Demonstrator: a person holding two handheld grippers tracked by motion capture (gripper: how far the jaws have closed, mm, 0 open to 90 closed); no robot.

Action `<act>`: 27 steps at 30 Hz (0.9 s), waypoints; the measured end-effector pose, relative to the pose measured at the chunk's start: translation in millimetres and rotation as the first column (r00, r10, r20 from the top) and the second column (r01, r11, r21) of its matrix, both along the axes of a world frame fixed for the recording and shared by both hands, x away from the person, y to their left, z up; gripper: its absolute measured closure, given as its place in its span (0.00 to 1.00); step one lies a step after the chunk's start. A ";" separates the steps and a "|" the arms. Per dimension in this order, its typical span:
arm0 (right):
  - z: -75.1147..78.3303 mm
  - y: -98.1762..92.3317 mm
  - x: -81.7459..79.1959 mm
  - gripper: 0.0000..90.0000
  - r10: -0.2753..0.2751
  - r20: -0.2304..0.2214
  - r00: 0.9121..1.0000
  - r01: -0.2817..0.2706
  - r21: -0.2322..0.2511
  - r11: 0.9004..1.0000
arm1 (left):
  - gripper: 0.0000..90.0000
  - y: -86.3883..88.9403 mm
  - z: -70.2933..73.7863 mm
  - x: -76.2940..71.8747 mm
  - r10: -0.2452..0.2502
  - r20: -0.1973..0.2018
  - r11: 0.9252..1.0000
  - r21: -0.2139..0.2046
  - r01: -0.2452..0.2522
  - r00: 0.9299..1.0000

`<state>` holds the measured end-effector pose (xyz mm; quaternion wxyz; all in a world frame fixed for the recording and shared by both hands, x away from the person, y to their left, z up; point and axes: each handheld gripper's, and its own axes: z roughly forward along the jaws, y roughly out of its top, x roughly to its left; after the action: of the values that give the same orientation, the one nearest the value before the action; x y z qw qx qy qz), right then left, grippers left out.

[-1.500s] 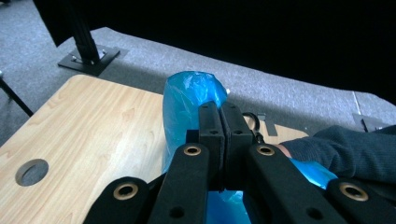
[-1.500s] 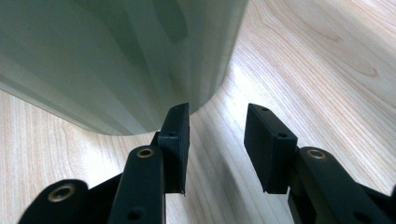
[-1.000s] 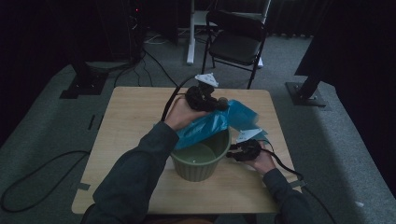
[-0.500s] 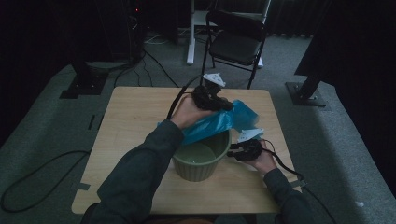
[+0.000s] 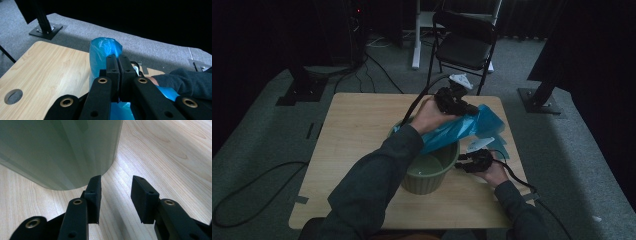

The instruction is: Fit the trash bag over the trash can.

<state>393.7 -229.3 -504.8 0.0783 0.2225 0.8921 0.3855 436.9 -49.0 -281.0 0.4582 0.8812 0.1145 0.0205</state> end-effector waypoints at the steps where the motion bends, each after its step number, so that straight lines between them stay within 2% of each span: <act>1: 0.1 0.0 0.0 0.67 0.000 0.000 1.000 0.000 0.000 1.000 | 0.99 0.5 -0.1 -0.4 -0.003 0.001 1.000 0.004 0.003 1.000; 4: 0.4 -0.2 -0.4 0.67 0.002 0.001 1.000 -0.002 0.001 1.000 | 0.99 1.3 -0.5 -0.8 -0.002 0.001 1.000 0.003 0.002 1.000; 9: 1.0 -0.7 -1.0 0.67 0.000 0.002 1.000 0.000 0.001 1.000 | 0.99 23.5 -8.1 -3.1 0.013 -0.001 1.000 0.012 -0.013 1.000; 17: 5.0 -6.9 -4.7 0.67 -0.015 0.015 1.000 0.014 0.004 1.000 | 0.99 59.5 -20.9 -2.4 0.067 -0.023 0.998 -0.007 -0.067 0.997; 25: 23.1 -25.6 -9.8 0.68 -0.066 0.074 0.995 0.061 0.069 0.996 | 0.98 74.6 -23.9 -7.3 0.086 -0.001 0.996 0.015 -0.086 0.996; 27: 32.1 -32.9 -14.8 0.68 -0.081 0.096 0.992 0.072 0.089 0.993 | 0.98 78.1 -28.1 -8.0 0.092 0.001 0.995 0.027 -0.092 0.996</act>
<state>378.9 -262.2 -472.8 0.1280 0.2401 0.8606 0.4306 428.9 29.1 -309.1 0.4447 0.8812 0.1546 0.0432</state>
